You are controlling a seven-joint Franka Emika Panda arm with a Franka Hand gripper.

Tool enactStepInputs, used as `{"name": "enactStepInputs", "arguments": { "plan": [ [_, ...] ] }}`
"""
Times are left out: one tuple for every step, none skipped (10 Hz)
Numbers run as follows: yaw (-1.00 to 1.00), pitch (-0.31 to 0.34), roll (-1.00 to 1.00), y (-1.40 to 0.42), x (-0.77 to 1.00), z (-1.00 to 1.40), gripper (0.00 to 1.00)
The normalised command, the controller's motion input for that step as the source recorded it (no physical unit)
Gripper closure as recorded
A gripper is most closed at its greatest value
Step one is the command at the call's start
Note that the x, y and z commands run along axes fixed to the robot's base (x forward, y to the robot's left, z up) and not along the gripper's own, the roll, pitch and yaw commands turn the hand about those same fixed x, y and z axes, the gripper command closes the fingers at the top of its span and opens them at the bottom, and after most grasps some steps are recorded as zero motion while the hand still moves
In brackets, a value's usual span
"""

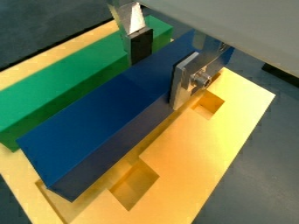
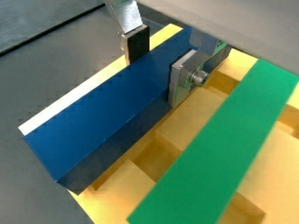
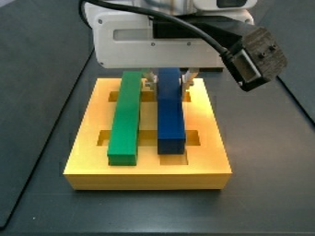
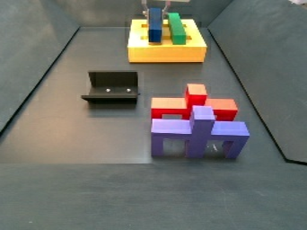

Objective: Pick up the blue object. Move up. Move to above the board. Insert the blue object.
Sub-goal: Insert the blue object.

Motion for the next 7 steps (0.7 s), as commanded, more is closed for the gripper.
{"name": "enactStepInputs", "arguments": {
  "plan": [
    [0.0,-0.086,0.11,-0.11,0.27,-0.13,1.0],
    [0.0,-0.083,0.04,-0.11,0.16,-0.18,1.0],
    [0.0,-0.107,0.0,-0.09,0.01,-0.22,1.0],
    [0.03,-0.104,0.04,-0.04,-0.13,-0.14,1.0],
    [0.02,-0.106,0.04,-0.06,-0.14,-0.05,1.0],
    [0.07,-0.117,0.06,-0.17,-0.09,-0.07,1.0],
    [0.05,-0.11,0.07,-0.18,-0.09,-0.11,1.0]
  ]
}}
